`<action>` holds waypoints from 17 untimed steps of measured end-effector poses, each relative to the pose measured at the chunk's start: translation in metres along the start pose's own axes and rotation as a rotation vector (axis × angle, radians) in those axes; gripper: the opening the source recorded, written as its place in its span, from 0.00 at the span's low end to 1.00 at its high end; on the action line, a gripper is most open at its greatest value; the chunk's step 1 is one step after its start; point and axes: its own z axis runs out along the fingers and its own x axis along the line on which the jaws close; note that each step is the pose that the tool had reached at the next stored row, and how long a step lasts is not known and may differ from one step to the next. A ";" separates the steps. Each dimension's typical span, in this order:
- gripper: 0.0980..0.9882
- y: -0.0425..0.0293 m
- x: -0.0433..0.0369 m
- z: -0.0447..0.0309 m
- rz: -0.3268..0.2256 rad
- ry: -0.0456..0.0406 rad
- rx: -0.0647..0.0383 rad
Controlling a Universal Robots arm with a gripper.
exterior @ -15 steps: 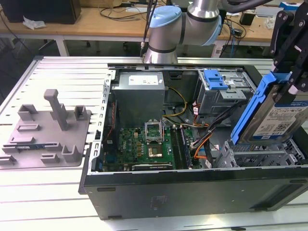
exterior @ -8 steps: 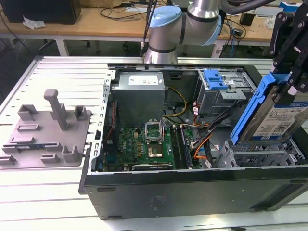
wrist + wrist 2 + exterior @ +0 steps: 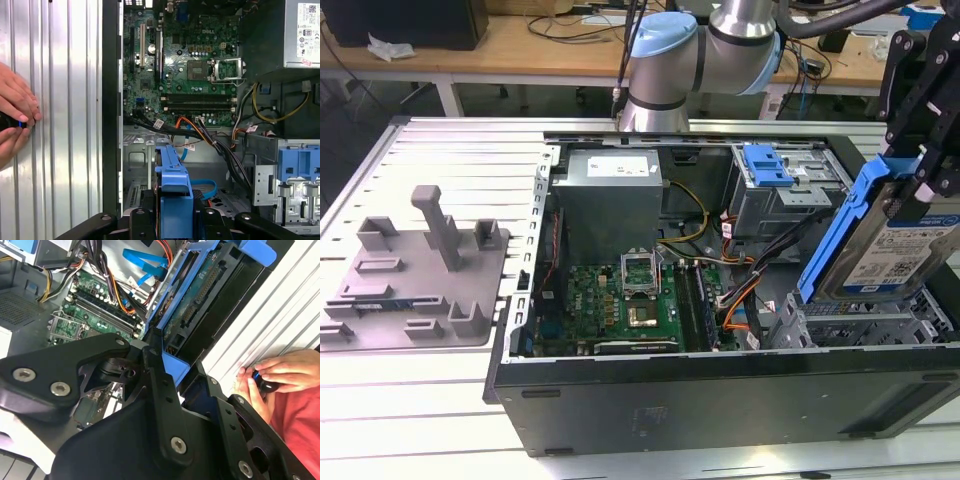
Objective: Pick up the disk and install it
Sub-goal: 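Insert the disk into the insertion slot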
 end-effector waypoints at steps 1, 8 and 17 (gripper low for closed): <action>0.30 0.0000 0.0000 0.0007 0.000 0.0000 0.000; 0.30 -0.0005 0.0001 0.0042 0.002 0.0001 0.000; 0.30 -0.0010 0.0003 0.0071 0.026 0.0005 0.001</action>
